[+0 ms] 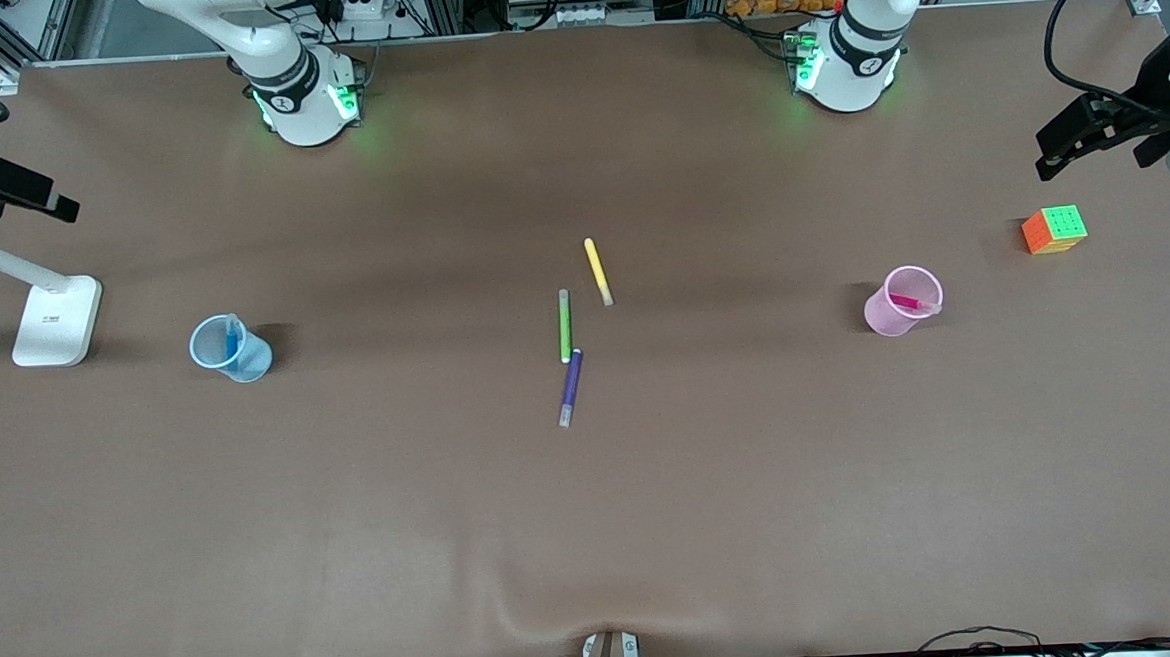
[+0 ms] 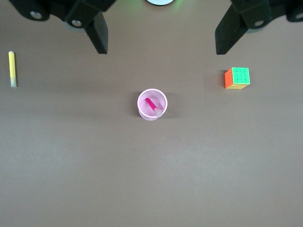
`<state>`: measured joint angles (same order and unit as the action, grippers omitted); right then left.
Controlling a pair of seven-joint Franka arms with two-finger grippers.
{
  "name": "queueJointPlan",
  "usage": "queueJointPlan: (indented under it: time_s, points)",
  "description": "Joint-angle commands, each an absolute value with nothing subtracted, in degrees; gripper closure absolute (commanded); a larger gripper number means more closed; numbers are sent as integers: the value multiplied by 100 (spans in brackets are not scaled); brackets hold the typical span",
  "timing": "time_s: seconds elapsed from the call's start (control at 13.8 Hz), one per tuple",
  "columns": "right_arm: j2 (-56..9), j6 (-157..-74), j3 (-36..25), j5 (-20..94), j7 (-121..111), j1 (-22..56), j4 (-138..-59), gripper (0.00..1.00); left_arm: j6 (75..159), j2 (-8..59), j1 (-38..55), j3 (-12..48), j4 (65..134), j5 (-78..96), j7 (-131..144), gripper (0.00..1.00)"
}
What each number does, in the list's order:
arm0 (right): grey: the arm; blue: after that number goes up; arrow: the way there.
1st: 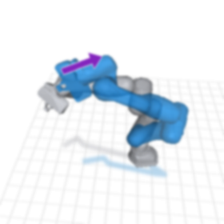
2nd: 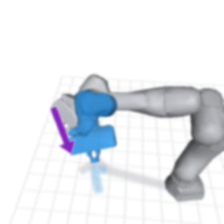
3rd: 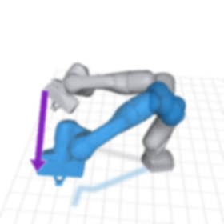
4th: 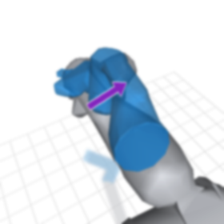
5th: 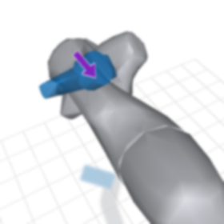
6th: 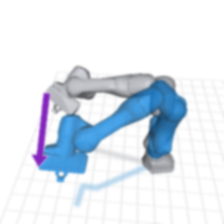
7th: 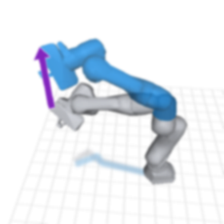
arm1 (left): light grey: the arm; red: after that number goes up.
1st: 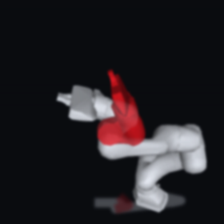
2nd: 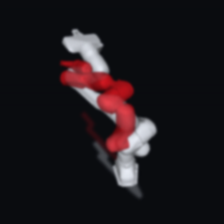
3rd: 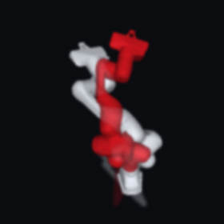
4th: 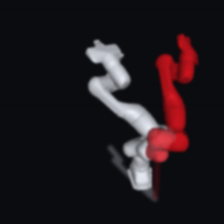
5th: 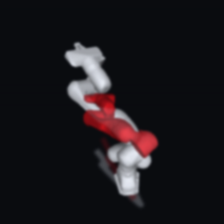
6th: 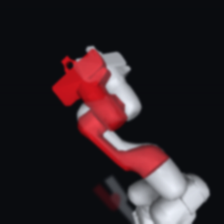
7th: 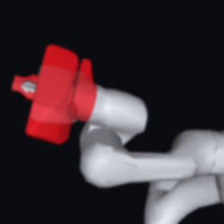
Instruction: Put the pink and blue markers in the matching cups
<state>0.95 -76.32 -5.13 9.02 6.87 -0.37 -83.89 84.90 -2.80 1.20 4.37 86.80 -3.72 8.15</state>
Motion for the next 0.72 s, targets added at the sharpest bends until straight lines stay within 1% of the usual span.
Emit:
queueJointPlan:
  time_s: [0.0, 0.07, 0.43, 0.51, 0.65]
  points:
    - [308, -7857, 5, 180, 817, 53, -8613, 0, 8367, -316, 97, 448, 8622, -281, 703, 0]
    - [308, -7910, 261, -111, 817, 18, -8605, 0, 8332, -316, 97, 448, 8613, -281, 694, 0]
    - [352, -7910, 132, -62, 826, -9, -8622, 0, 8306, -316, 88, 457, 8622, -272, 677, 0]
    - [352, -7919, 54, 25, 817, -9, -8622, 0, 8297, -316, 88, 457, 8631, -264, 677, 0]
    - [343, -7928, -297, 341, 730, 9, -8622, 0, 8288, -308, 97, 457, 8631, -246, 677, 0]
